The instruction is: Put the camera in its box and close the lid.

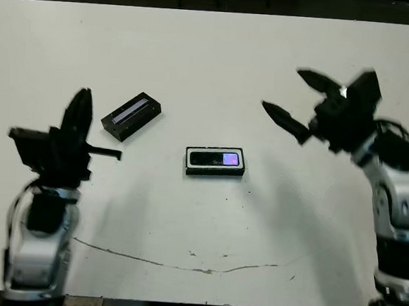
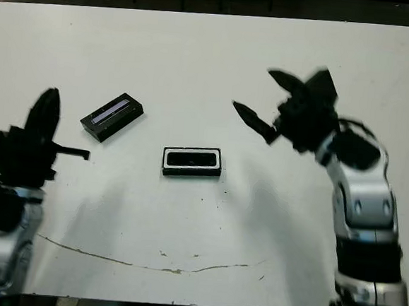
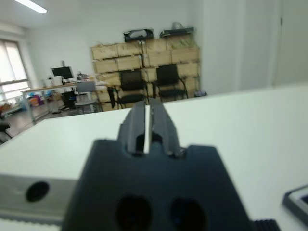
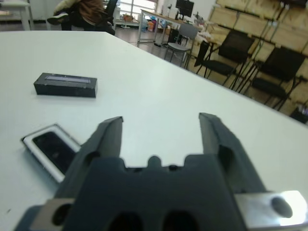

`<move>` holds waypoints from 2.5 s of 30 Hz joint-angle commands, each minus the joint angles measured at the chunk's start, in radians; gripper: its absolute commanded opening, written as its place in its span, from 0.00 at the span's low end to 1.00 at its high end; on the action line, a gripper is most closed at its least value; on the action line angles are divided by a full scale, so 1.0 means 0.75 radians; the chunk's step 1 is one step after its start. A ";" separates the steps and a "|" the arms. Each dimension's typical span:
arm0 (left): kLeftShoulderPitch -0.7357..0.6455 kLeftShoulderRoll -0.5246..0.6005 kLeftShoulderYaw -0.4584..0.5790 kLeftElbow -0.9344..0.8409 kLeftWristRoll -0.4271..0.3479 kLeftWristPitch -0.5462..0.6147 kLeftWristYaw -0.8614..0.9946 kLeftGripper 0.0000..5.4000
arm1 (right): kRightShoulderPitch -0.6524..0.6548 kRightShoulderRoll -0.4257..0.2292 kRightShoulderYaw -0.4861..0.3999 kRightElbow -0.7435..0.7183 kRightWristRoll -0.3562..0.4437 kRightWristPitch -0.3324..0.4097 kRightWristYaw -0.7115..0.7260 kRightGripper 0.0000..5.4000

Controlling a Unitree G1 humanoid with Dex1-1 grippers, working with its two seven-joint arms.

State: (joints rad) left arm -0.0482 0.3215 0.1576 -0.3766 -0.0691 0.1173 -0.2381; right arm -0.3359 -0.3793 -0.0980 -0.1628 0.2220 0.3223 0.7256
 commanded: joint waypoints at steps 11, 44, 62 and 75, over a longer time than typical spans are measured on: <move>-0.375 0.289 -0.066 0.281 -0.120 0.236 -0.400 0.51 | 0.150 -0.003 -0.005 -0.045 0.125 -0.007 -0.079 0.17; -0.507 0.135 -0.216 0.803 -0.021 0.308 -0.282 1.00 | 0.155 -0.049 0.067 0.066 0.065 -0.085 -0.091 0.00; -0.535 0.131 -0.259 0.982 0.002 0.205 -0.402 1.00 | 0.179 -0.065 0.063 0.030 0.074 -0.083 -0.096 0.00; -0.503 0.076 -0.253 1.039 0.025 0.175 -0.315 0.97 | 0.191 -0.080 0.062 0.016 0.086 -0.081 -0.092 0.00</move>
State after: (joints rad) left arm -0.4563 0.3860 -0.0337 0.3783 -0.0576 0.2356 -0.4829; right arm -0.2097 -0.4253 -0.0539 -0.1521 0.2869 0.2497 0.6558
